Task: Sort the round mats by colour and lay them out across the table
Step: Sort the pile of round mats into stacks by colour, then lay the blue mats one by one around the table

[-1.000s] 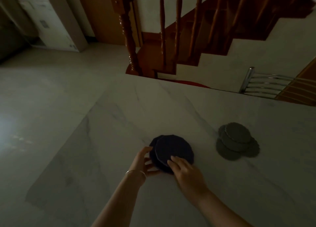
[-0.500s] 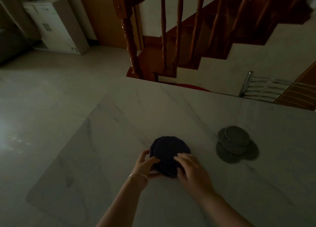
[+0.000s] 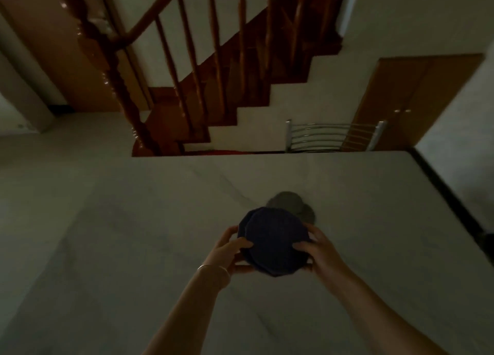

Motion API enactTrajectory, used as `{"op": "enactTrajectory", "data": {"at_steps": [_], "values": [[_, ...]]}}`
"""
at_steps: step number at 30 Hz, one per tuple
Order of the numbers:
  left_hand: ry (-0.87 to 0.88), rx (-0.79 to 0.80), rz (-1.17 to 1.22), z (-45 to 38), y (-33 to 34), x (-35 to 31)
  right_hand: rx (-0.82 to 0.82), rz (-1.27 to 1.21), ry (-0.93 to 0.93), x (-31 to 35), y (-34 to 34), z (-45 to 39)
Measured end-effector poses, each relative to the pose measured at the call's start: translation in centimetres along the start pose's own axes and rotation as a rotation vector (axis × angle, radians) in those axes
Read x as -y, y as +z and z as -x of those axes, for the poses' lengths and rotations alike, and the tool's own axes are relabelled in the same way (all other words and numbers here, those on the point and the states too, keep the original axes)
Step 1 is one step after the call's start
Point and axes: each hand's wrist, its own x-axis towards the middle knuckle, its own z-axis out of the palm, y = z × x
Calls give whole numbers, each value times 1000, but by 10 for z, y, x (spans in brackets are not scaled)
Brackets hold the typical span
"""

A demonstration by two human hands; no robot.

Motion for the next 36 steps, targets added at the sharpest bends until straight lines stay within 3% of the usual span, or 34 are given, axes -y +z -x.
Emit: {"op": "enactTrajectory", "data": {"at_steps": [12, 22, 29, 36], "values": [[-72, 150, -224, -2, 233, 71, -207, -39, -190, 6, -231, 102], [-89, 61, -286, 19, 426, 168, -219, -112, -182, -15, -433, 139], [-75, 6, -208, 1, 483, 177, -160, -87, -139, 22, -490, 123], [-47, -44, -84, -69, 504, 164, -63, 111, -64, 74, -519, 46]]}}
